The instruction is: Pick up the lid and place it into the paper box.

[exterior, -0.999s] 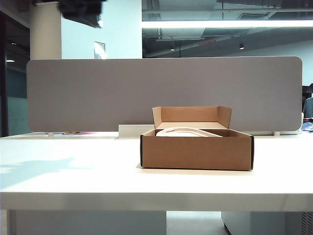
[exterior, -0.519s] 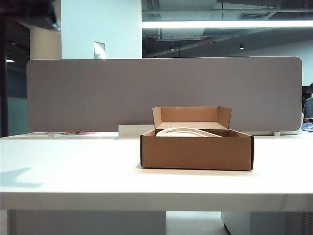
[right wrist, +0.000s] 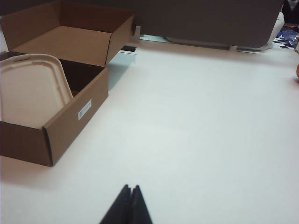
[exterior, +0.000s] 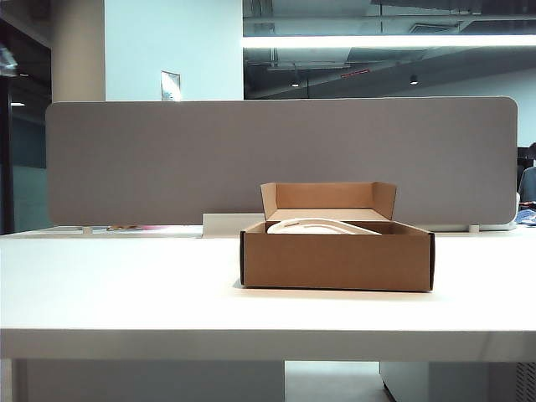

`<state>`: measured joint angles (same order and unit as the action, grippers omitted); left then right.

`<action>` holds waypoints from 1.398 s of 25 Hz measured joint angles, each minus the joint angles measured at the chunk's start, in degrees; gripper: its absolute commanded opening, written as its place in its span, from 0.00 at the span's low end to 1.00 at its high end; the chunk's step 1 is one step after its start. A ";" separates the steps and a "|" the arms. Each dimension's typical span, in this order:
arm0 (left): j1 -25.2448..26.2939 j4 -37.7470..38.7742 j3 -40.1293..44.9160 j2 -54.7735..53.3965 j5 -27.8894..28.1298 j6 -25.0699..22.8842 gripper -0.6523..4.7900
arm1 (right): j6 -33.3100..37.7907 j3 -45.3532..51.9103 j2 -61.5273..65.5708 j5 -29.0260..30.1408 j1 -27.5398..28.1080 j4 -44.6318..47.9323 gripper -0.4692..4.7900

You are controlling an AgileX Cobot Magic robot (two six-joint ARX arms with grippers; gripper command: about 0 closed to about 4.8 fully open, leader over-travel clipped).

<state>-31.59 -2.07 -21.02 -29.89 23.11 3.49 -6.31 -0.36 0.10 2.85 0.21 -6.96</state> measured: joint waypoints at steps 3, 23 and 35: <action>0.42 2.08 3.56 6.58 -0.11 -0.07 0.11 | 0.00 0.00 0.00 -0.02 0.00 0.00 0.09; 22.71 2.40 15.26 23.10 -22.84 6.45 0.11 | -0.02 0.00 -0.02 -0.02 -0.02 0.00 0.09; 27.65 3.65 17.31 29.68 -24.59 5.73 0.11 | 0.00 0.00 -0.02 -0.02 -0.02 -0.02 0.09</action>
<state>-3.95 1.58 -3.70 -0.21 -1.48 9.21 -6.31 -0.36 0.08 2.83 0.19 -6.98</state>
